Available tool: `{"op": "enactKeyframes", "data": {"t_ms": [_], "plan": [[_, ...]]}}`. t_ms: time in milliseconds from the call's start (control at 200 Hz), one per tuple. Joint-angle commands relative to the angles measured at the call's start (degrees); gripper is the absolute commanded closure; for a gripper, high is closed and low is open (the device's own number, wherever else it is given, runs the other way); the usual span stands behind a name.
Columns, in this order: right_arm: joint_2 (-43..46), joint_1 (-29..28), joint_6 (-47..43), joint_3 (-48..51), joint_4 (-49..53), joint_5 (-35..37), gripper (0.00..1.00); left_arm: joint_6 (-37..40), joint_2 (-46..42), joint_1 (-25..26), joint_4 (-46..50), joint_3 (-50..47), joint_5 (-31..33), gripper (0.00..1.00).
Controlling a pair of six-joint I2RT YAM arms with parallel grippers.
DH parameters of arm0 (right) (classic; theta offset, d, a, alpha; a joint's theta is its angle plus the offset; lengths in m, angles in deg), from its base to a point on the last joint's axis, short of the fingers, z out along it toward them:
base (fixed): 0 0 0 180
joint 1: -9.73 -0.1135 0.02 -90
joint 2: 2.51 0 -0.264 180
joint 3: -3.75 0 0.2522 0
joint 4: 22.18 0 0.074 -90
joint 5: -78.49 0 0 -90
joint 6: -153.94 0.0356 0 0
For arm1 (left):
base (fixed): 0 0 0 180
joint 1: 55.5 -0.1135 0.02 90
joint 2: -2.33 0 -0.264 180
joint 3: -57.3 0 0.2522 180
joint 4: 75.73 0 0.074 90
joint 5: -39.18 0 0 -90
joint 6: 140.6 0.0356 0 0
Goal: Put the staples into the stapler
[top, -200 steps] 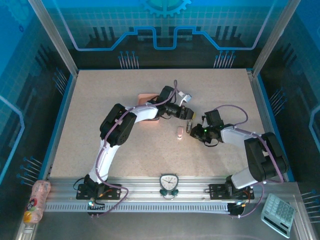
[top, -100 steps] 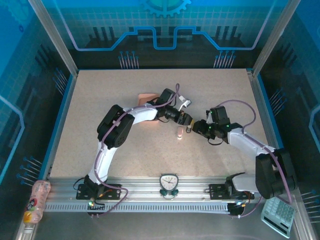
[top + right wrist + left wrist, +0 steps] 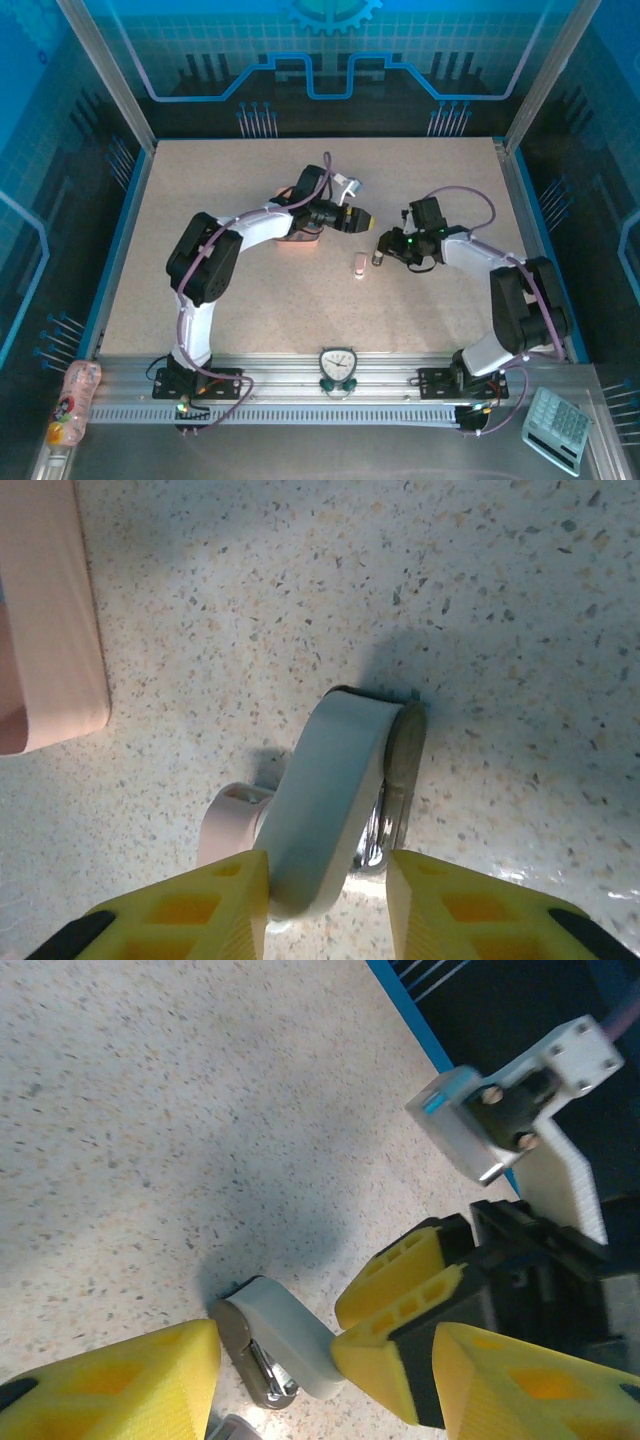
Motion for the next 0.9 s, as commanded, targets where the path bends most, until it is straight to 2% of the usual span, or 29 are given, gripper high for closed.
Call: {"op": "enactKeyframes", "data": {"t_ms": [0,135,280,485,630,760,895], "plan": [[-3.8,0.79,-1.28,-0.79,-0.45,-1.13,0.66,-0.92,-2.89,-0.3,-0.72,-1.43,1.31,0.41],[-6.39,0.77,-0.51,1.74,-0.21,-0.41,0.71,-1.24,-4.3,-1.06,-0.55,-2.52,1.98,0.4],[-6.22,0.79,-0.73,3.66,0.94,1.81,0.73,-1.68,-6.35,-2.03,0.58,-3.68,4.41,0.4],[0.83,0.56,-2.73,1.53,0.49,1.96,0.64,-3.78,-13.07,-4.71,0.94,-8.28,10.23,0.31],[6.19,0.86,-6.69,-1.98,4.75,5.02,0.55,-3.95,-21.5,-8.07,4.62,-12.84,20.45,0.22],[9.9,2.5,-10.69,-1.98,3.6,7.97,0.5,-2.32,-30.16,-11.46,6.59,-18.76,31.57,0.14],[12.23,5.12,-16.49,1.0,-3.31,12.42,0.29,2.03,-38.91,-14.16,6.16,-26.27,46.34,0.04]]}}
